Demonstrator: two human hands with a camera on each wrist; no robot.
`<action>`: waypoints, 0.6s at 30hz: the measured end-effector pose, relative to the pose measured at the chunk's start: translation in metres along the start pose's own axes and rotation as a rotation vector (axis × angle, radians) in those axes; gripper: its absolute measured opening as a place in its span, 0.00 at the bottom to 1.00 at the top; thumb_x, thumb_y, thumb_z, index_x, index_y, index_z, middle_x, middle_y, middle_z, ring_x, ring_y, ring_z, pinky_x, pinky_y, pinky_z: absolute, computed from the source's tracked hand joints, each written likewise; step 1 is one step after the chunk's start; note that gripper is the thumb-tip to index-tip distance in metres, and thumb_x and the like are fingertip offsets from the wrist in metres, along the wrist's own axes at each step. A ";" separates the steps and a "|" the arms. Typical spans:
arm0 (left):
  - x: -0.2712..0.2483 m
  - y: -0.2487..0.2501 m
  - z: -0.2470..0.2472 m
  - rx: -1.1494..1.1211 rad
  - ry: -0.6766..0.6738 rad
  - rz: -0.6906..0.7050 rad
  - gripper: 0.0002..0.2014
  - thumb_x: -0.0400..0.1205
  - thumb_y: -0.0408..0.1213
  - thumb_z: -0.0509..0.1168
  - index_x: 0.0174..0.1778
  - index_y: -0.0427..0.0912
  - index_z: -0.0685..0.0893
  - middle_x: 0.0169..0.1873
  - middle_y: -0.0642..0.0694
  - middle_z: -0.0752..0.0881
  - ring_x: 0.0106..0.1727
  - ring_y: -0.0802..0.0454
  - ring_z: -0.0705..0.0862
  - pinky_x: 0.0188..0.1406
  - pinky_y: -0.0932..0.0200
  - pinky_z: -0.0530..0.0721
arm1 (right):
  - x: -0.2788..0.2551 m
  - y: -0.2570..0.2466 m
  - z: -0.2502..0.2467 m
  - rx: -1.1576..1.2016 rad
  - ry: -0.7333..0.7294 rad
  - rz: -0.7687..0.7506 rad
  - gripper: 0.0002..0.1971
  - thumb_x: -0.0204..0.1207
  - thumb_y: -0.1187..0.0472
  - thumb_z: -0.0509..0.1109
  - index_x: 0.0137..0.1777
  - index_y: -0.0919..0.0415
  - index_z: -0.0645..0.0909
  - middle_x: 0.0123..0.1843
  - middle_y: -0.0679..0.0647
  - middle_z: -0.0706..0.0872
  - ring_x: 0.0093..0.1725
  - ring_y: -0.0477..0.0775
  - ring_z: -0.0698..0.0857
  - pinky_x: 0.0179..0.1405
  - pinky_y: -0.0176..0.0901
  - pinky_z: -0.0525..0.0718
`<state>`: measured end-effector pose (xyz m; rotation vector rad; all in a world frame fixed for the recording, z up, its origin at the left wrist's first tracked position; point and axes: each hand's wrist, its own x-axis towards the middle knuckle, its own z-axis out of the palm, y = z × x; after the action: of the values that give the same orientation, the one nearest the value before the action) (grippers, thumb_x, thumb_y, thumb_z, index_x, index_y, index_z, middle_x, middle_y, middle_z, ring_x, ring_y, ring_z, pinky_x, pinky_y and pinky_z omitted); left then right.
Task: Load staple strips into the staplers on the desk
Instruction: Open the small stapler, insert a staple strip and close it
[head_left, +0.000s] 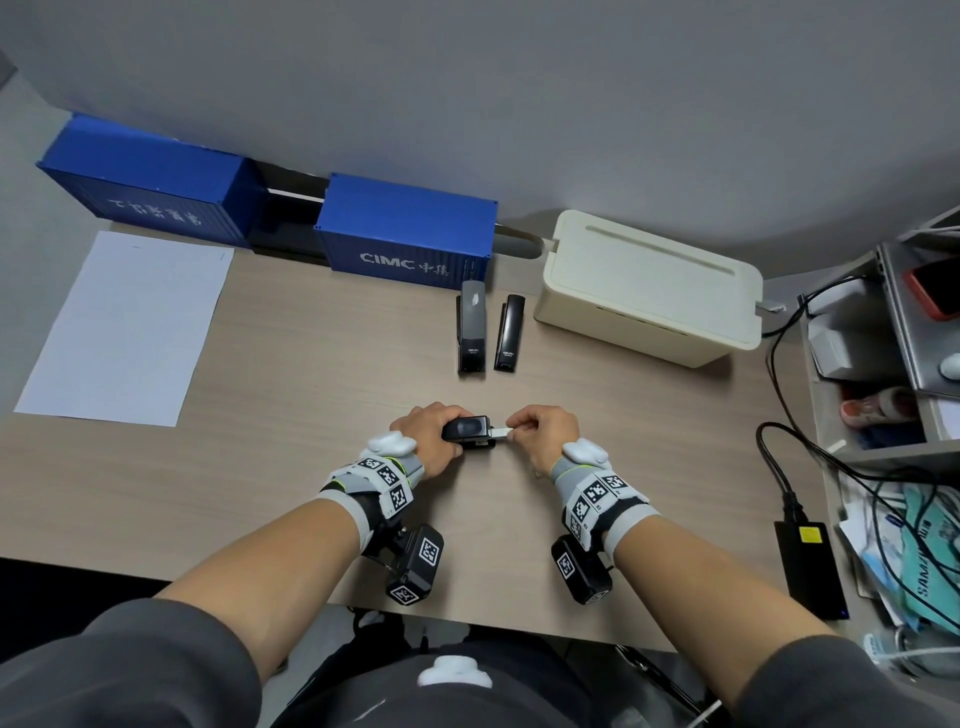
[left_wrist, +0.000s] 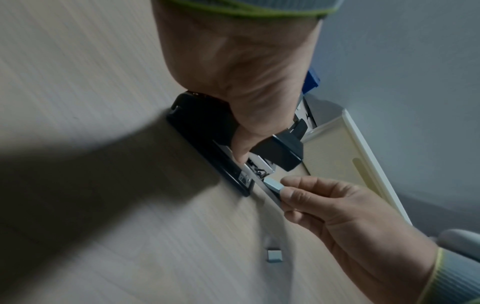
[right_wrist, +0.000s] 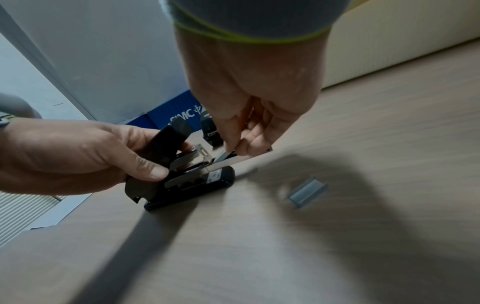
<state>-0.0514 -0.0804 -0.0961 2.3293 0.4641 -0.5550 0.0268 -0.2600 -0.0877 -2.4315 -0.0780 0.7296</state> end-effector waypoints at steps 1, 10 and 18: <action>0.000 0.000 0.000 -0.002 0.001 0.002 0.22 0.72 0.42 0.73 0.60 0.68 0.82 0.57 0.58 0.84 0.64 0.48 0.80 0.61 0.53 0.76 | 0.000 -0.001 0.001 -0.005 -0.004 0.001 0.09 0.70 0.64 0.71 0.45 0.52 0.91 0.35 0.48 0.85 0.37 0.49 0.81 0.41 0.32 0.75; -0.001 0.000 0.001 0.001 0.014 0.013 0.22 0.72 0.41 0.73 0.61 0.67 0.82 0.57 0.58 0.84 0.64 0.49 0.79 0.61 0.53 0.74 | 0.000 -0.008 0.003 -0.100 -0.027 -0.034 0.12 0.72 0.65 0.67 0.49 0.54 0.91 0.53 0.55 0.89 0.53 0.57 0.85 0.47 0.33 0.73; -0.002 0.000 -0.002 -0.033 -0.019 0.002 0.22 0.71 0.42 0.73 0.59 0.68 0.82 0.54 0.59 0.84 0.61 0.49 0.81 0.61 0.52 0.78 | -0.011 0.015 -0.033 0.038 0.105 0.085 0.12 0.72 0.63 0.63 0.42 0.49 0.88 0.44 0.49 0.89 0.43 0.53 0.85 0.47 0.35 0.79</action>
<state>-0.0520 -0.0796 -0.0936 2.2908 0.4583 -0.5634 0.0323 -0.2923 -0.0688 -2.4441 0.0812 0.6328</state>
